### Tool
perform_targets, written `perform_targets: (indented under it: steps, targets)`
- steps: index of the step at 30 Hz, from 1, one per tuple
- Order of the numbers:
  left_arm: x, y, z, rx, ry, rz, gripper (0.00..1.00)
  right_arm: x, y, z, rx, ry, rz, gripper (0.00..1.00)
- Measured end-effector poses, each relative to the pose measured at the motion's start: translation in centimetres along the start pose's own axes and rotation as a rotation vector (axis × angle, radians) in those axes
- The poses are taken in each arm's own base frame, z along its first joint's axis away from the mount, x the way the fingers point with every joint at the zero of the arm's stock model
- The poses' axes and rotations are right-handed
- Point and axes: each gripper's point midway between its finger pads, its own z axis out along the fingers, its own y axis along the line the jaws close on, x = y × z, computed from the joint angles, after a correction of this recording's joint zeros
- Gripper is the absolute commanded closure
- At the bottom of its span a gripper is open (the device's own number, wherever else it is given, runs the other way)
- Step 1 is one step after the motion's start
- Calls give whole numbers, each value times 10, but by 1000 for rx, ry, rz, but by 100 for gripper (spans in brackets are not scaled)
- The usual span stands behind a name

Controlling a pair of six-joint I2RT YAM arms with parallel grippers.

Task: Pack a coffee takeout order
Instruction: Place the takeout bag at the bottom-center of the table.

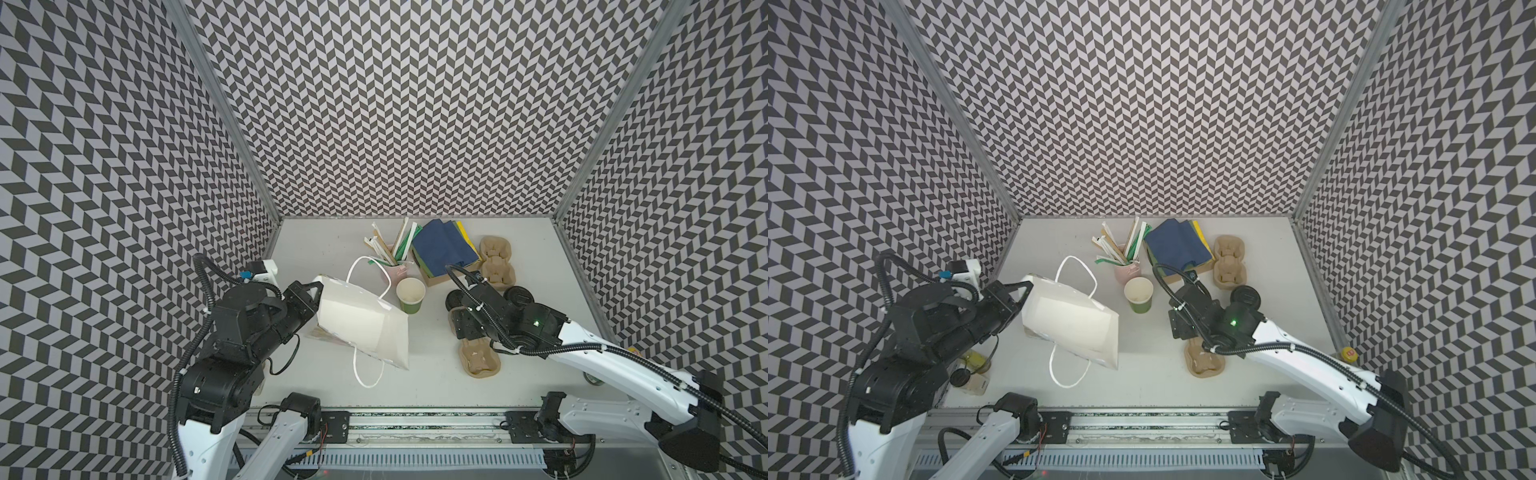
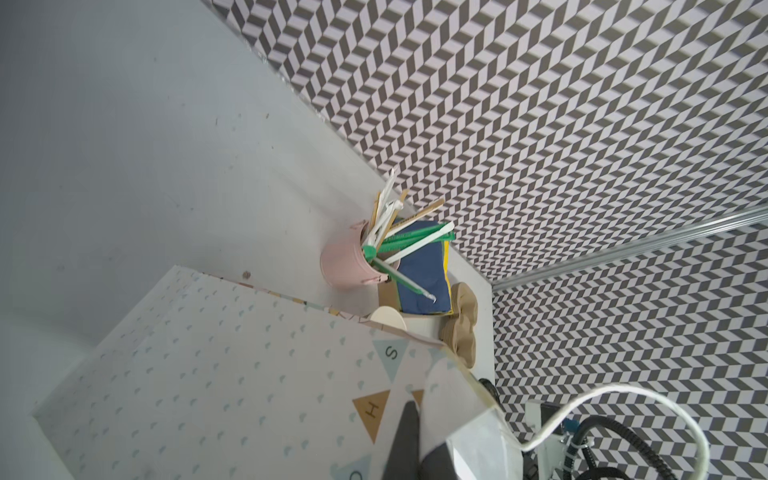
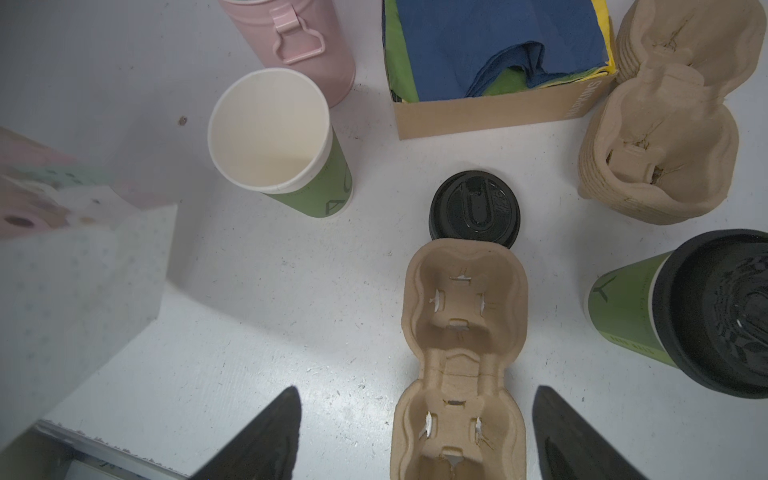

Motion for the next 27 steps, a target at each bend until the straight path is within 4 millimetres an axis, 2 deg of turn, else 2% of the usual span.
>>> perform_targets:
  steps: [7, 13, 23, 27]
  targets:
    - [28, -6, 8, 18, 131, 5, 100, 4, -5, 3, 27, 11, -1, 15]
    - [63, 18, 28, -49, 261, -20, 100, 8, -6, 6, 32, 20, -5, 17]
    - [78, 29, 47, -62, 308, -25, 100, 44, -17, 34, 75, 95, -28, 19]
    - [86, 42, 59, -89, 325, -16, 92, 47, -23, 41, 77, 110, -5, 21]
